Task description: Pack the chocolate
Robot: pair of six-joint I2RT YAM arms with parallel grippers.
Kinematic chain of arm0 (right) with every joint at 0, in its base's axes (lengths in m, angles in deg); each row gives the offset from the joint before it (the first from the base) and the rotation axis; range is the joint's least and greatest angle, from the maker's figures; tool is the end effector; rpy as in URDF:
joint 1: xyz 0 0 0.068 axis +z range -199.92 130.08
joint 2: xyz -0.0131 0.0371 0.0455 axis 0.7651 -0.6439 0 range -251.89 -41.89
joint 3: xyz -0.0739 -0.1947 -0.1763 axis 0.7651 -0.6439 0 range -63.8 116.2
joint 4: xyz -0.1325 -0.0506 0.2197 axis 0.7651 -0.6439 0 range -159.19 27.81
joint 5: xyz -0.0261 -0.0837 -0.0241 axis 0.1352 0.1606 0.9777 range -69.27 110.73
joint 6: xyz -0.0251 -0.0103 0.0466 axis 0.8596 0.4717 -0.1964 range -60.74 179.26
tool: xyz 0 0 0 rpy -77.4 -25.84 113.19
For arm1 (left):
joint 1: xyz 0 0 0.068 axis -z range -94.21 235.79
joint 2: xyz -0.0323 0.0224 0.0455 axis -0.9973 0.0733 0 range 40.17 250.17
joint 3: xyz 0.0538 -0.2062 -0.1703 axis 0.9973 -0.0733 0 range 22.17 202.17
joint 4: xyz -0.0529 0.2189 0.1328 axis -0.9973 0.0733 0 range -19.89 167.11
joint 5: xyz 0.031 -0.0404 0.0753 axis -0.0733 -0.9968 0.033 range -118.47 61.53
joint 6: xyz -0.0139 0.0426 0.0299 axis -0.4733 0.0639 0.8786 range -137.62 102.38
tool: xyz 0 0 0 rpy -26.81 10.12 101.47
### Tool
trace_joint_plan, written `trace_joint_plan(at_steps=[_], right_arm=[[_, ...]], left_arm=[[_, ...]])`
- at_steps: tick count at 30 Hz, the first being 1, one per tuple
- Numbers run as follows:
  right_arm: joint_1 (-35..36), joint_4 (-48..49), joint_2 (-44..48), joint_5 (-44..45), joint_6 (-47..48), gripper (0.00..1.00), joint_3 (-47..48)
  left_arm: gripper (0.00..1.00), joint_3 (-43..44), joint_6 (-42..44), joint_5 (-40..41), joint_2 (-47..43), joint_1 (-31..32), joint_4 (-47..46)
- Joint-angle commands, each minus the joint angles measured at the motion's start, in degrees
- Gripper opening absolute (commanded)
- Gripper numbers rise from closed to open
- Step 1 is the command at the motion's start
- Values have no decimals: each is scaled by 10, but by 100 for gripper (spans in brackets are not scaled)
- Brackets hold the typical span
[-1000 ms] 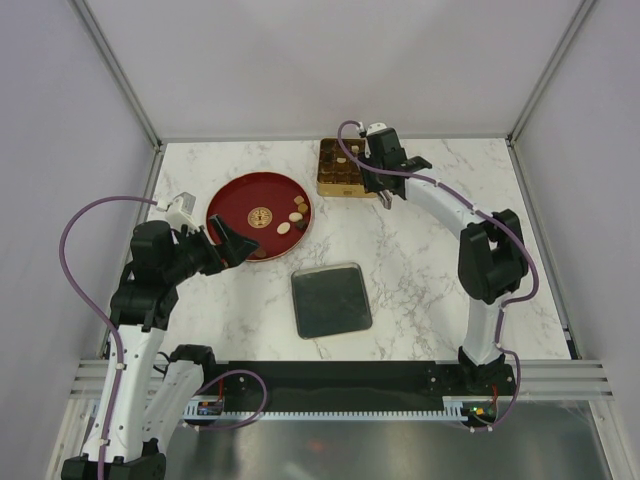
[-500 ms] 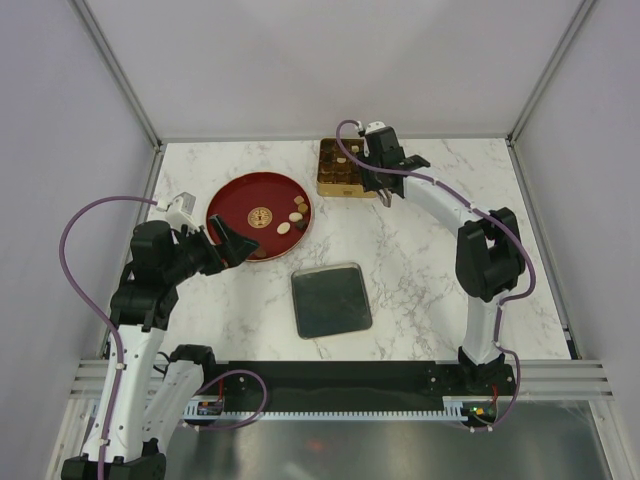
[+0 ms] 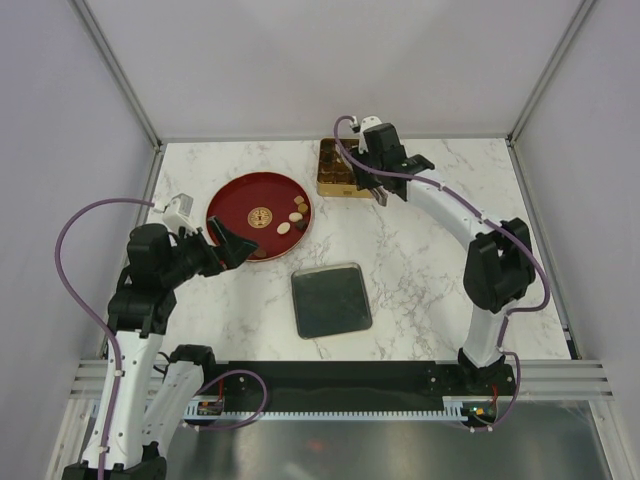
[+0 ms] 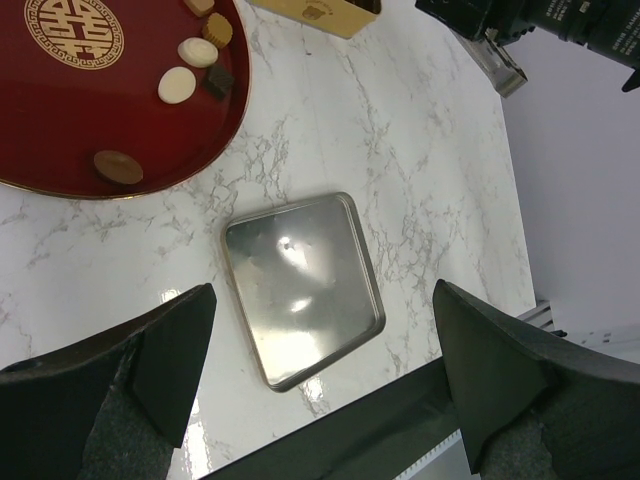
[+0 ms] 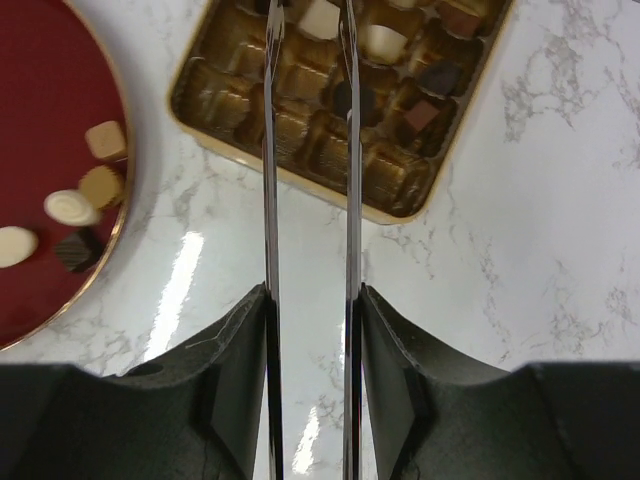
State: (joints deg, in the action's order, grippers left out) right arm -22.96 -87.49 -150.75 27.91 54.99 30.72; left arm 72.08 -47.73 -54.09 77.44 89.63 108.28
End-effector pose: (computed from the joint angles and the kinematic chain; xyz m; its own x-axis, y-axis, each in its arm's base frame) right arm 0.3958 0.1962 0.2911 -0.5942 -0.2193 -0.7739 -0.3206 0.9469 -0.0221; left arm 0.1302 -0.0241 0.3398 -0.5976 -0.4134 -0.6870 0.1732 0.7701 -0.6140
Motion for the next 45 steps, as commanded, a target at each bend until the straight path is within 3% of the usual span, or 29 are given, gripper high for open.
trace_joint_plan(at_steps=[1,8,17,45], right_arm=[[46,14,58,-49,-10,47,-26],[137,16,62,-69,-8,47,-75],[196,17,60,-60,-35,50,-115],[235,-4,-29,-15,-34,54,-56]], left_arm=[[98,19,5,1,-11,-2,5],[98,16,6,-1,-16,-2,8],[98,23,11,3,-16,-2,14],[98,31,8,3,-13,-2,18]])
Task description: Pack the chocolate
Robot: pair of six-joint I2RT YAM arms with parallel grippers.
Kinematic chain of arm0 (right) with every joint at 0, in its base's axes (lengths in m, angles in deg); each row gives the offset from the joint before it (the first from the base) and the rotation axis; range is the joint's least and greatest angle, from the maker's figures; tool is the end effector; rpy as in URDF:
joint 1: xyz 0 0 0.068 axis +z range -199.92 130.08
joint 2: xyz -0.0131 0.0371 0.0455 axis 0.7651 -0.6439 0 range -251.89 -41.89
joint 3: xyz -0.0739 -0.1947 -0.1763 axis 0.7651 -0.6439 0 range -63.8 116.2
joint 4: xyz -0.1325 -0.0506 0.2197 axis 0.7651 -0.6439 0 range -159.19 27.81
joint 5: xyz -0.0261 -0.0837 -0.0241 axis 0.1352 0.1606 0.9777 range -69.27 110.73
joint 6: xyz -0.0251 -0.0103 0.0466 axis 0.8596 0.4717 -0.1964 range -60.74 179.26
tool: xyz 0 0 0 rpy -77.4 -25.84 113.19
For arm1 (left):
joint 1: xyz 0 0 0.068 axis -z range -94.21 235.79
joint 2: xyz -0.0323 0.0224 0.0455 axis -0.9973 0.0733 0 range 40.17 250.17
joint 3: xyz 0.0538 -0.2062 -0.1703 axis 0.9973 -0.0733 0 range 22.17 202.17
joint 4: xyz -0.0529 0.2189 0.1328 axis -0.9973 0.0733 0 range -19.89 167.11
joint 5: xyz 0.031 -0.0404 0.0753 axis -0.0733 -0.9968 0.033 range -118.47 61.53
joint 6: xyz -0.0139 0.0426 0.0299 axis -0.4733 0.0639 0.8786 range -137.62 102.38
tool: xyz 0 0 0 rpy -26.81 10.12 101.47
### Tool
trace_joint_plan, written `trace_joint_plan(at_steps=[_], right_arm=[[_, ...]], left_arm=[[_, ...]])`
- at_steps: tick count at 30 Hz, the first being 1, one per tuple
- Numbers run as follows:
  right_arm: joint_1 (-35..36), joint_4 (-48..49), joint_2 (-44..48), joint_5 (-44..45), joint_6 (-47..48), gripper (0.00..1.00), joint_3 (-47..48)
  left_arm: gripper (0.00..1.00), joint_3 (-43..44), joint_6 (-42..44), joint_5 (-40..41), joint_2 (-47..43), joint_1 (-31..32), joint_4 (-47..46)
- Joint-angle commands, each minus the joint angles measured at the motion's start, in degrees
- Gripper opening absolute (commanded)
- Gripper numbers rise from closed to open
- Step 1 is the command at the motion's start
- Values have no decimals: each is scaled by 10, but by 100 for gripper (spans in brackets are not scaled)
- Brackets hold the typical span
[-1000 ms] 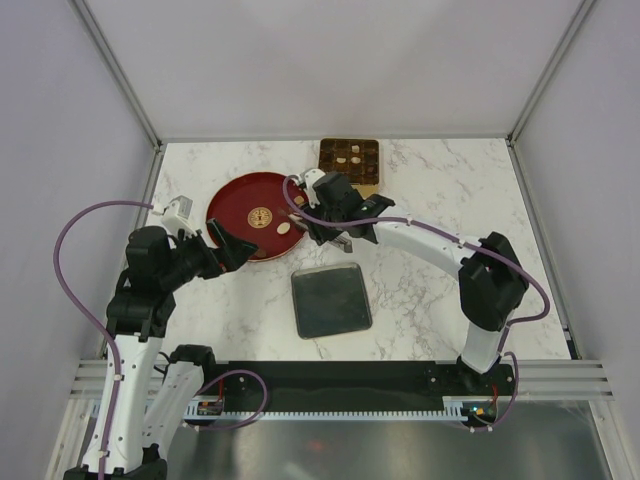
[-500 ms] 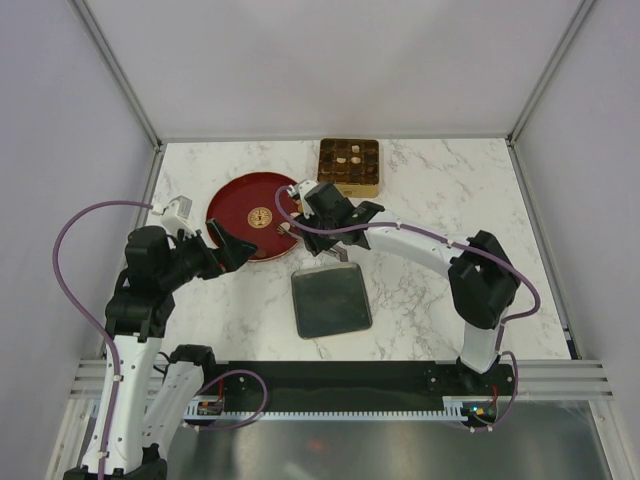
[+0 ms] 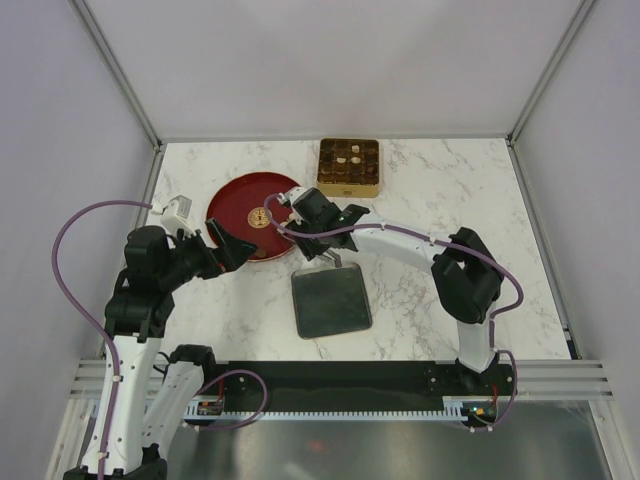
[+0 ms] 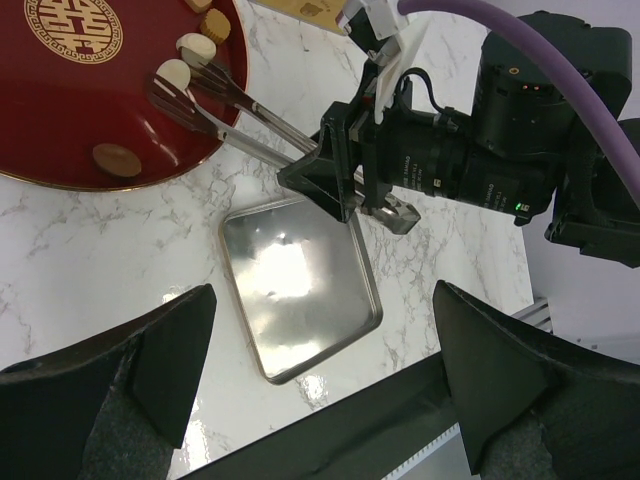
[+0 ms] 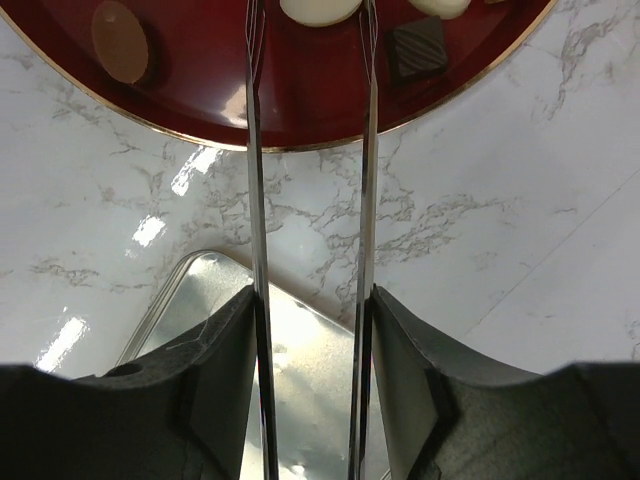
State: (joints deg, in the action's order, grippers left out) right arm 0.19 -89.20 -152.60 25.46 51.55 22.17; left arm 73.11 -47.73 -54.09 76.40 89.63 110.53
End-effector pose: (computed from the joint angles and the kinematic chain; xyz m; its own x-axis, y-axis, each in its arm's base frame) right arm 0.2773 0.3270 0.2265 -0.5973 -0.5061 -0.6222 -0.6577 0.7530 0.0189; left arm 0.1230 -0.0236 0.3438 -0.5998 -0.4132 -0.6852 0.1713 0.7702 -0.6144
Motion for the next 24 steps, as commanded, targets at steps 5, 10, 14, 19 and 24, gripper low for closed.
trace_joint_plan(at_steps=[5,10,14,19,24], right_arm=[[3,18,-26,12,1,52,43],[4,21,-24,11,2,46,49],[3,25,-15,7,3,42,51],[3,25,-4,2,8,38,59],[-3,26,9,-7,8,37,67]], left_arm=[[98,20,8,4,-2,-2,-3],[98,19,8,5,-4,-2,-4],[98,18,8,5,-4,-2,-3],[98,17,7,5,-5,-2,-4],[98,16,6,6,-5,-2,-3]])
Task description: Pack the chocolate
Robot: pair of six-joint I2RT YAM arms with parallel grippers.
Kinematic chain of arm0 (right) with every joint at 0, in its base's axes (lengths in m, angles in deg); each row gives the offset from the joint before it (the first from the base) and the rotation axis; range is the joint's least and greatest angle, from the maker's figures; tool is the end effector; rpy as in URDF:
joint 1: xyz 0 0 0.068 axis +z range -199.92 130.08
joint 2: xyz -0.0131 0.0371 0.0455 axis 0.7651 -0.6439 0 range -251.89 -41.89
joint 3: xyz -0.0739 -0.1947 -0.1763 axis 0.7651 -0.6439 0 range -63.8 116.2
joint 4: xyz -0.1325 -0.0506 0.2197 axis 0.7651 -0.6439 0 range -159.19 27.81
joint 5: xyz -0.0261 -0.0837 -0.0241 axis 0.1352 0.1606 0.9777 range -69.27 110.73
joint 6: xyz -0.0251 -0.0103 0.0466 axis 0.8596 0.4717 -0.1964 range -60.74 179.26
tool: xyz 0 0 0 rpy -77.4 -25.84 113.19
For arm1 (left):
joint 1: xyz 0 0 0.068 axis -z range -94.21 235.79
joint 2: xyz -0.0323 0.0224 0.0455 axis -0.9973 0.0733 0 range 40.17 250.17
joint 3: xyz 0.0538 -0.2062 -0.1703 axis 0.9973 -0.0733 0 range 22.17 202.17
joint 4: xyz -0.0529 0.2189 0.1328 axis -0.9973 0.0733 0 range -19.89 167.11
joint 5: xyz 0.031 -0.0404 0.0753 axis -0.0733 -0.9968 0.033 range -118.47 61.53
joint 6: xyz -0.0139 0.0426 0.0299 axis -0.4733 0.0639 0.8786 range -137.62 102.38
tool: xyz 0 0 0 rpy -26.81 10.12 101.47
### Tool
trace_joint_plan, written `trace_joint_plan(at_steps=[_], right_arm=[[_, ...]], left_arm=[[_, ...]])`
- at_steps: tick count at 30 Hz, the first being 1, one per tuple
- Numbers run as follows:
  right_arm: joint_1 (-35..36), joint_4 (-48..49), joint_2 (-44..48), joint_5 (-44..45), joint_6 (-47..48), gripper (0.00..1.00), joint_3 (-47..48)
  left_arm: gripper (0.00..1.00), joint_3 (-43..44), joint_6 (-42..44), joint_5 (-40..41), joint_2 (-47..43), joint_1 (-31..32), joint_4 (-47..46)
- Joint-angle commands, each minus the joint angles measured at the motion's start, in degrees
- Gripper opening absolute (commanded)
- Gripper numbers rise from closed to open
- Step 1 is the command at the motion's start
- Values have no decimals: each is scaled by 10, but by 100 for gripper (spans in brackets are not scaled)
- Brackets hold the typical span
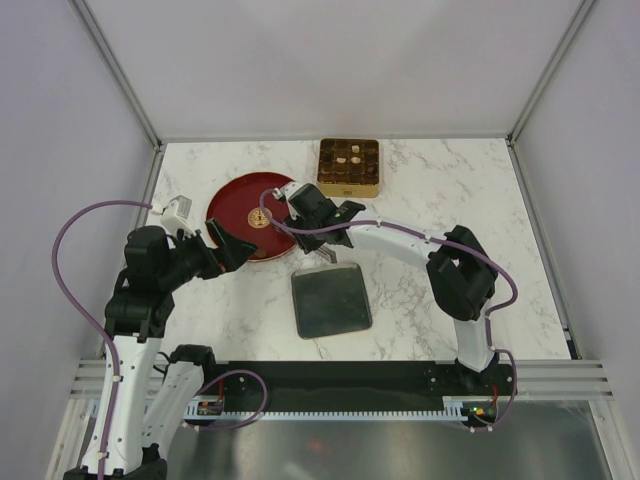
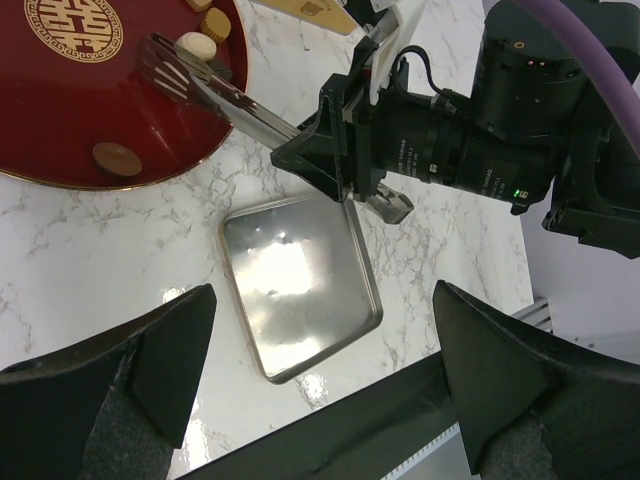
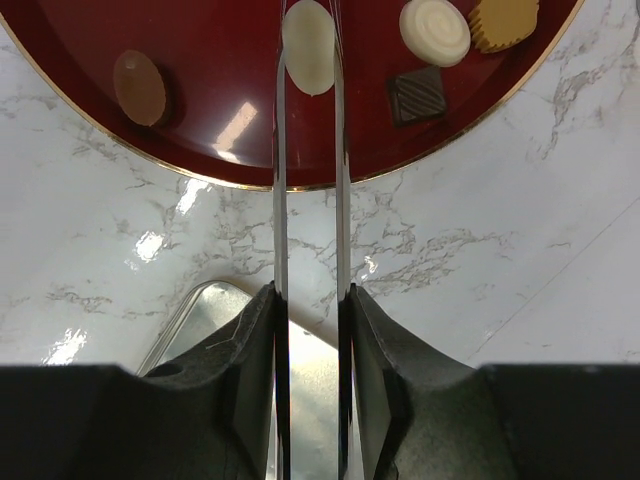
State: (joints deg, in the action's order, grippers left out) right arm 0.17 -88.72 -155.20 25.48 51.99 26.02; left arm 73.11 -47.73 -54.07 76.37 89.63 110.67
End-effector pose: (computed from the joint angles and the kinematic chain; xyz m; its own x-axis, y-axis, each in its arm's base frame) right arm 0.2868 0.3382 0.2295 -0.5801 -0.4969 -0.6454 -0.6622 0.7491 0.0184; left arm 0.1228 -0.0236 0.3436 -0.6009 -0.4132 -0.6842 0.1699 0.7704 -0.6145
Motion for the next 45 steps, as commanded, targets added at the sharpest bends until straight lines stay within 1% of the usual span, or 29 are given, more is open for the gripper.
trace_joint_plan(at_steps=[1,5,8,15,19,23,29,45], right_arm=[[-6,21,38,-7,5,37,31],[-24,19,53,-4,13,37,37],[-53,17,64,-2,16,37,46],[-151,15,74,18,23,37,53],[-187,16,60,31,25,37,67],[-201,17,30,42,27,37,98],[-206,22,-8,57,25,37,119],[-210,63,-38,84,32,41,84]], left_arm=[[98,16,6,6,-5,-2,-5],[98,16,7,6,-5,-2,-6],[98,16,8,5,-5,-2,-6],[98,16,8,5,-5,-2,-6],[98,18,8,5,-2,-2,-5],[98,20,9,6,1,-2,-5],[98,20,12,6,2,-2,-6],[98,19,15,12,11,-2,-6]])
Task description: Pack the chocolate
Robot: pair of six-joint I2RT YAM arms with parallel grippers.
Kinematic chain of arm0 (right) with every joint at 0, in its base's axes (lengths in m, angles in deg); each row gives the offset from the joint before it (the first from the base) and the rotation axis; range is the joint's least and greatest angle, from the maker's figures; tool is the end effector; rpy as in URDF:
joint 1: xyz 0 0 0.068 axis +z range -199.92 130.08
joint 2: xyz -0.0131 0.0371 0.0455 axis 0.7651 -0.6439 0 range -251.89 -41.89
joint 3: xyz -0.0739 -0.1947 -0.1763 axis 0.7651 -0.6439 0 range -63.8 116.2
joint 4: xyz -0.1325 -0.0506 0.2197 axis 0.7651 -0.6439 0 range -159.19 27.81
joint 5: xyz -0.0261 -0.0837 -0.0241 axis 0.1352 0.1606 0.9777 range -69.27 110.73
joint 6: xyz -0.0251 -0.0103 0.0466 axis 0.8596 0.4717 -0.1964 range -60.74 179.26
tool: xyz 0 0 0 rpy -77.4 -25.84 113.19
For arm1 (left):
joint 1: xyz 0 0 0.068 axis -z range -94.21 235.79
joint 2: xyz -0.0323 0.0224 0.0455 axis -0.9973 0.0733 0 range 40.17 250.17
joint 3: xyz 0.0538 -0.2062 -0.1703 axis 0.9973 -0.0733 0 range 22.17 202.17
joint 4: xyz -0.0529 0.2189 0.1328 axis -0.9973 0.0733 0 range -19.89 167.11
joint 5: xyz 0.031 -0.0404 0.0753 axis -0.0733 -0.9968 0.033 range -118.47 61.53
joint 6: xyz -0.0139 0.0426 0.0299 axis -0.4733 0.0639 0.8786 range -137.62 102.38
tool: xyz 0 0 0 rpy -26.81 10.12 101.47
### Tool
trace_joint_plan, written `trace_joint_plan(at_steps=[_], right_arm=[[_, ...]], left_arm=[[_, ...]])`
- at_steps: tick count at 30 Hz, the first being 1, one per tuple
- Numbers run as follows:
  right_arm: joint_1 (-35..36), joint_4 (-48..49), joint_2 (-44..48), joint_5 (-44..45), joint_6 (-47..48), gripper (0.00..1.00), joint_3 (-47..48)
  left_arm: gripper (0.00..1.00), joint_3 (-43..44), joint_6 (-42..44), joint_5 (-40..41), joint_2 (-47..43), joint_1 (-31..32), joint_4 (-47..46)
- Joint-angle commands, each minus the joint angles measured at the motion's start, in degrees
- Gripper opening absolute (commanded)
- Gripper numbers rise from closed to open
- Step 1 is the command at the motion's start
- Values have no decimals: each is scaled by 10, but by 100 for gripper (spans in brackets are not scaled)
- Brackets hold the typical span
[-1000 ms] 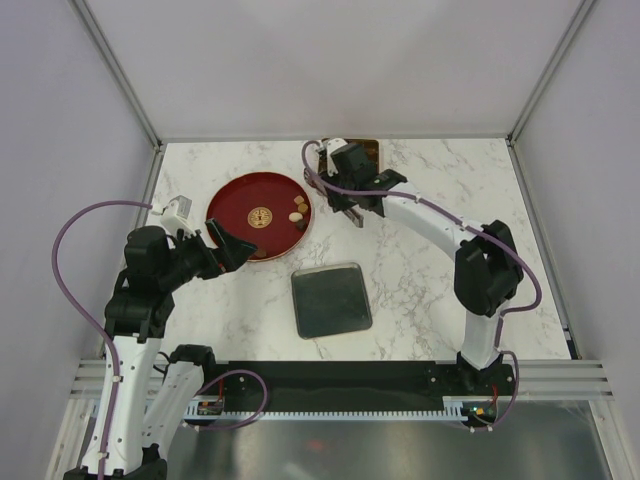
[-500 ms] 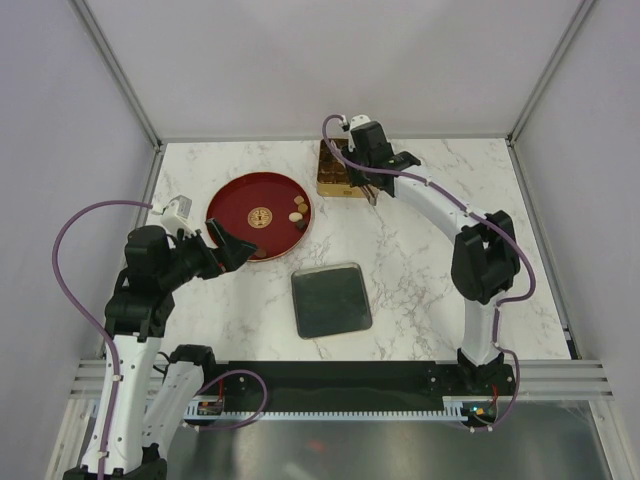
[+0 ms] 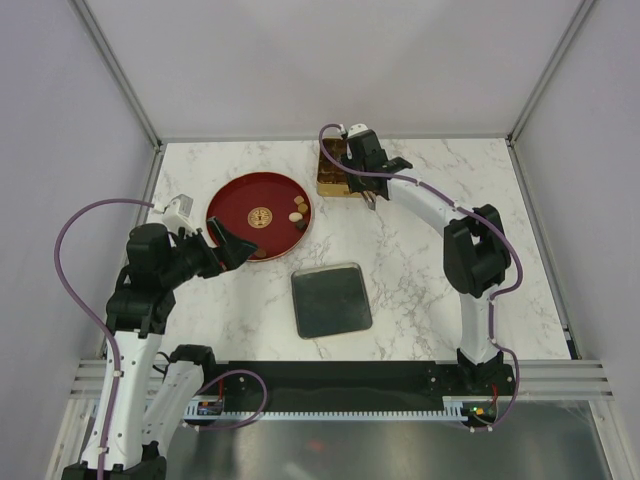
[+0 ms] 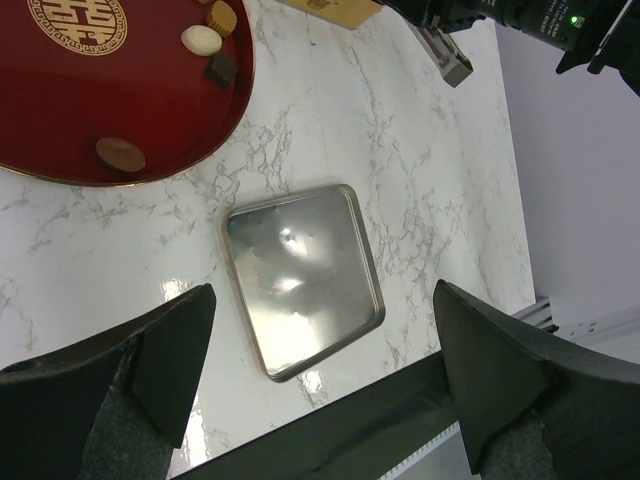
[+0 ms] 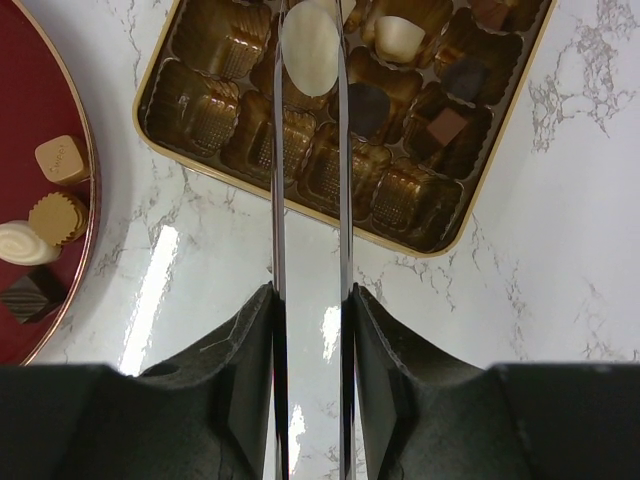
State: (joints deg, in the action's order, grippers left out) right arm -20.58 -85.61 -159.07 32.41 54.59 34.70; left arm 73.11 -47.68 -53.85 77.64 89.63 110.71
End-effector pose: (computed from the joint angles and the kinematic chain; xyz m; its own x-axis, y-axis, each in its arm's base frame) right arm 0.4156 0.2252 0.2538 -0.6109 -0.2518 -0.7506 -0.3001 0.9510 -0.0748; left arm 0.1279 -0.0238 0.3411 -0.6148 -0.4124 -0.6723 0.1538 0.7733 -0.6151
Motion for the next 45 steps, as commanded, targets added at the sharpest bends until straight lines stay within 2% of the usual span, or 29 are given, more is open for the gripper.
trace_joint_plan(at_steps=[1,25,33,38,45], right_arm=[[-3,32,-1,14,7,41,-3],[-4,34,13,6,12,48,2],[4,30,73,-24,0,47,-15],[46,25,109,-48,8,47,-48],[121,15,144,-164,65,47,-115]], left_arm=[[98,19,15,9,0,-2,-6],[98,25,10,3,-4,-2,-6],[98,33,4,-5,-19,-2,-1],[98,39,-5,-12,-32,-2,5],[98,41,-10,-16,-48,-2,12]])
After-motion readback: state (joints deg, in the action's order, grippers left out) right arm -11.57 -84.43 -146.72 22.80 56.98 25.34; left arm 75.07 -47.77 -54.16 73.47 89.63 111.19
